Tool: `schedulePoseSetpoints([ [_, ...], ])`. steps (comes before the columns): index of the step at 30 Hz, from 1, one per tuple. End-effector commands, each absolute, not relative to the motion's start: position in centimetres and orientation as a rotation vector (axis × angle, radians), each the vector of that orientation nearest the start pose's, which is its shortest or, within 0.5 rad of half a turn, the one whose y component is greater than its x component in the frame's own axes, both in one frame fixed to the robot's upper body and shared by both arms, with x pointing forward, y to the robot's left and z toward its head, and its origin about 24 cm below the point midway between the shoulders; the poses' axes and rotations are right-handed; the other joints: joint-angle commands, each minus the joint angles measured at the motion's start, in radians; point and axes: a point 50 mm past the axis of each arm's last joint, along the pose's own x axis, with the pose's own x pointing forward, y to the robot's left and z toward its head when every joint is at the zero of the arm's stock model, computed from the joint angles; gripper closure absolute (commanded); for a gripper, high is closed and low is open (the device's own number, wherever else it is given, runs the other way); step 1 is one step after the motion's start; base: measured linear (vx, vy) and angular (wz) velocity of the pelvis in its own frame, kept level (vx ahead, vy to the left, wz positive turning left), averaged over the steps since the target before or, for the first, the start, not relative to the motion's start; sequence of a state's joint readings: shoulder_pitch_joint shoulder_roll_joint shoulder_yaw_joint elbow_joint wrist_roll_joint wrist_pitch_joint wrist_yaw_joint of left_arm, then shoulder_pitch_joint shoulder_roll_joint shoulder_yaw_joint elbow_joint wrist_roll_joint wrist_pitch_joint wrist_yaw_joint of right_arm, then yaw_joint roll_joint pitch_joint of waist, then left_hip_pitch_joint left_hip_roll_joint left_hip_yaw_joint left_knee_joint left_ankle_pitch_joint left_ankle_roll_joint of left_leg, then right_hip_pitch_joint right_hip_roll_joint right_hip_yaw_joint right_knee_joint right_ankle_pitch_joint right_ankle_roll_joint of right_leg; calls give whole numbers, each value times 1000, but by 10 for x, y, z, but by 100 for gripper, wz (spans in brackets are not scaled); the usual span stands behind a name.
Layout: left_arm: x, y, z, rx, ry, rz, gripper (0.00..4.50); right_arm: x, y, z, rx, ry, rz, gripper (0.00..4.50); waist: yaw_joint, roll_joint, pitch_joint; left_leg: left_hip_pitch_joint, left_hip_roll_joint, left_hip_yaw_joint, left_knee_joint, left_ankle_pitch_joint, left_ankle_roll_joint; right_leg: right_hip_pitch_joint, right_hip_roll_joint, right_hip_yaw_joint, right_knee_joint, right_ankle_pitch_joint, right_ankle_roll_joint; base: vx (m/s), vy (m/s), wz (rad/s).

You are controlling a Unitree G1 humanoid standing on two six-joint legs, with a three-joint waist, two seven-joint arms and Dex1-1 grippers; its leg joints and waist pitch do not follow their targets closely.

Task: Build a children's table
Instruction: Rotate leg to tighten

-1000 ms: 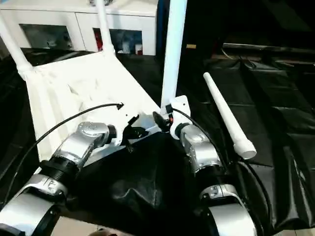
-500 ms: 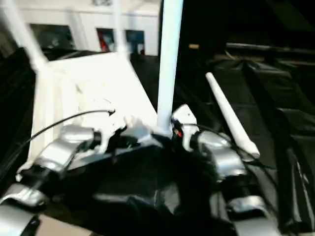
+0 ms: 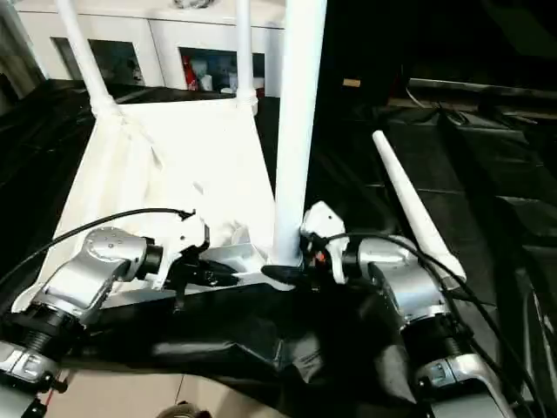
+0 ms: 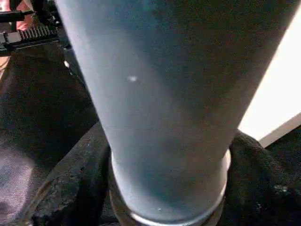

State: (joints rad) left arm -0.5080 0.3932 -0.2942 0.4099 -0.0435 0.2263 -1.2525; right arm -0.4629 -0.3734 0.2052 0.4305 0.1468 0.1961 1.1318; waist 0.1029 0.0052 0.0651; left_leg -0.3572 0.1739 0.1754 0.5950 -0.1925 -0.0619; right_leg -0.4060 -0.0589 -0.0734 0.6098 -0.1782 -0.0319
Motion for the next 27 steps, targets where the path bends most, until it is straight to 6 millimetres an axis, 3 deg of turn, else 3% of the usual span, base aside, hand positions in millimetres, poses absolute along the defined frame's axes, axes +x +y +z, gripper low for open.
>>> schedulePoseSetpoints([
  [1, 296, 115, 66, 292, 376, -1474, 450, 298, -134, 52, -168, 360, 1258, 164, -2, -11, -70, 2, 57, -17, -66, -145, 71, 56, -92, 57, -80, -284, -181, 0, 0, 0],
  [4, 305, 111, 67, 263, 373, -1380, 450, 304, -130, 47, -136, 345, 1148, 172, -6, -11, -70, 2, 57, -18, -67, -147, 64, 56, -92, 57, -80, -284, -184, 0, 0, 0],
  [5, 314, 107, 68, 244, 370, -1289, 450, 315, -128, 39, -108, 362, 970, 173, -9, -9, -69, 3, 57, -18, -69, -145, 53, 54, -92, 58, -81, -290, -183, 0, 0, 0],
  [6, 319, 105, 68, 237, 368, -1239, 450, 319, -127, 36, -100, 373, 904, 174, -14, -9, -66, 4, 53, -17, -69, -155, 48, 50, -90, 57, -86, -307, -182, 0, 0, 0],
  [7, 329, 101, 69, 214, 368, -1138, 450, 325, -123, 31, -64, 384, 803, 174, -21, -12, -66, 4, 49, -20, -70, -171, 30, 57, -92, 53, -90, -354, -170, 0, 0, 0],
  [9, 333, 98, 70, 206, 368, -1100, 450, 327, -120, 30, -45, 385, 766, 175, -25, -11, -68, 9, 49, -21, -68, -181, 21, 54, -95, 53, -95, -395, -153, 0, 0, 0],
  [12, 350, 85, 72, 171, 373, -929, 450, 338, -101, 27, 48, 398, 583, 175, -31, -10, -72, 4, 45, -17, -65, -143, 34, 53, -90, 58, -89, -328, -158, 0, 0, 0],
  [18, 353, 69, 77, 163, 351, -918, 450, 341, -75, 33, 69, 367, 594, 175, -27, -11, -79, -1, 48, -17, -61, -91, 64, 63, -92, 56, -73, -173, -203, 0, 0, 0],
  [19, 352, 67, 77, 162, 349, -927, 450, 341, -73, 34, 63, 356, 603, 140, -27, -12, -79, -3, 47, -16, -60, -86, 73, 64, -93, 57, -72, -158, -207, 0, 0, 0],
  [25, 346, 65, 74, 179, 329, -1015, 450, 342, -73, 40, 14, 319, 667, 70, -29, -14, -73, 0, 49, -17, -64, -126, 71, 62, -95, 56, -82, -256, -187, 0, 0, 0],
  [27, 344, 68, 73, 189, 328, -1033, 450, 341, -78, 41, -15, 308, 696, 70, -30, -14, -73, -2, 49, -17, -64, -120, 70, 63, -94, 55, -81, -249, -186, 0, 0, 0],
])
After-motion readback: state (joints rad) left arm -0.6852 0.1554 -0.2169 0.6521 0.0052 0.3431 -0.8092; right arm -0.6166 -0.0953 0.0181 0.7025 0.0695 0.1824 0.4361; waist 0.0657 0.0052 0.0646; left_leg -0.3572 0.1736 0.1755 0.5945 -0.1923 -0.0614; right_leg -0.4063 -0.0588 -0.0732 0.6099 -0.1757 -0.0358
